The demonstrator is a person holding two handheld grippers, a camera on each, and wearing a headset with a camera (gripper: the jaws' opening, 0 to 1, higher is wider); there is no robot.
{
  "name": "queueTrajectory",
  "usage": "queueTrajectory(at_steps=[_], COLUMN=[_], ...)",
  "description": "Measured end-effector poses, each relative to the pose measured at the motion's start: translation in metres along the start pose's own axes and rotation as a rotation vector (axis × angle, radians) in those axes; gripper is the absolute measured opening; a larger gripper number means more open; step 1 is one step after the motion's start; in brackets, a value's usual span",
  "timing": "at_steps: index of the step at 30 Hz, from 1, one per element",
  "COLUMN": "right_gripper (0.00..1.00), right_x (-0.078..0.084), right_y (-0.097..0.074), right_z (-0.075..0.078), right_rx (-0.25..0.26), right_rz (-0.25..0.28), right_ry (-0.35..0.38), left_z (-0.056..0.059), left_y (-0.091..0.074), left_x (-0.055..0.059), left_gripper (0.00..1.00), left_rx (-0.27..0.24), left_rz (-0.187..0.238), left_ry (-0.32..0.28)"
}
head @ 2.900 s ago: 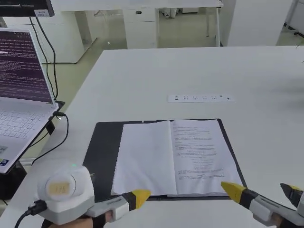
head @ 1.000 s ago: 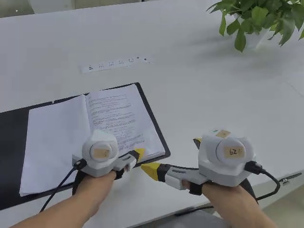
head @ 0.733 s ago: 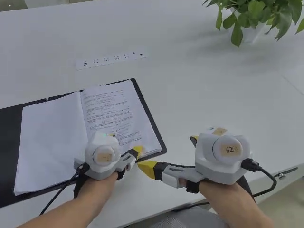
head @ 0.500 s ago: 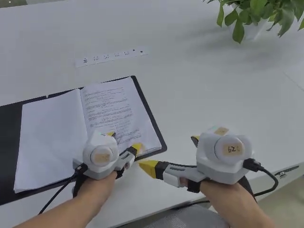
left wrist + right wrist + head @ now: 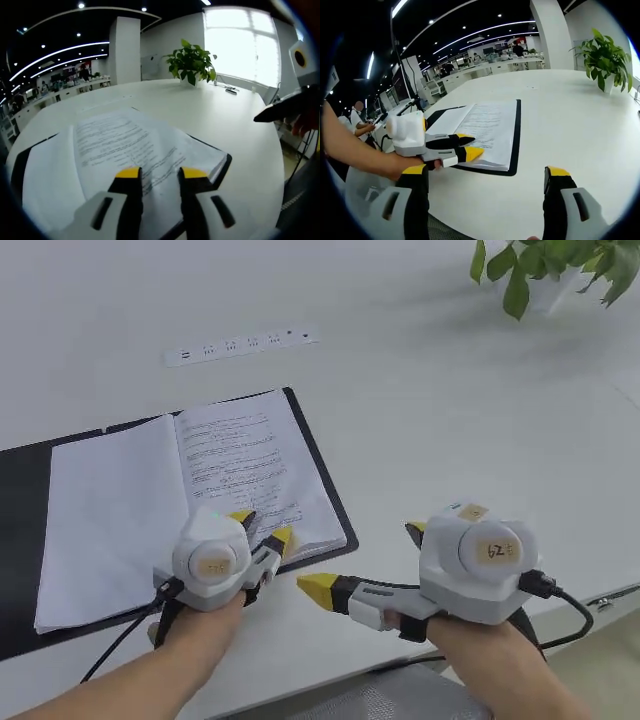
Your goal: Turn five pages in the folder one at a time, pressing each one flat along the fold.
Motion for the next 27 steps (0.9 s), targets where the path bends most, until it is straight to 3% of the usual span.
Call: queueTrajectory(at_steps=[4, 8, 17, 20, 22, 25, 27], right_gripper=[0.95, 0.9, 0.51, 0.41, 0.38, 0.38, 0.38], right_x=[0.001, -0.003, -0.022, -0.024, -0.022, -0.015, -0.012], right_y=[0.003, 0.009, 0.064, 0.085, 0.096, 0.108, 0.114], right_z=[0.0, 0.003, 0.019, 0.027, 0.031, 0.037, 0.04], right_rx=[-0.015, -0.041, -0.166, -0.188, -0.195, -0.182, -0.181], right_rz=[-0.007, 0.022, 0.078, 0.073, 0.042, -0.009, -0.01], right_ry=[-0.004, -0.015, 0.02, 0.027, 0.038, 0.065, 0.073], left_z=[-0.005, -0.005, -0.004, -0.003, -0.003, -0.003, -0.003], left_y=[-0.001, -0.001, -0.001, -0.001, -0.001, -0.001, -0.001], left_x=[-0.001, 0.0, 0.001, 0.0, 0.0, 0.0, 0.0], left_gripper=[0.17, 0.16, 0.16, 0.17, 0.17, 0.17, 0.17], left_rx=[-0.011, -0.007, -0.005, -0.005, -0.003, -0.003, -0.003], left_rz=[0.002, 0.007, 0.013, 0.013, 0.011, 0.01, 0.008], left_ry=[-0.021, -0.036, -0.037, -0.038, -0.037, -0.038, -0.038])
Point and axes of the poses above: the centre of the closed fingertips' face, and the gripper's own axes: y roughly forward along the fingers, z roughly to its right, x roughly out of its underside, the point moved 10 cm from there along -y, roughly backward along the fingers, and after that the axes turned 8 degrees about z, right-handed, at the moved point
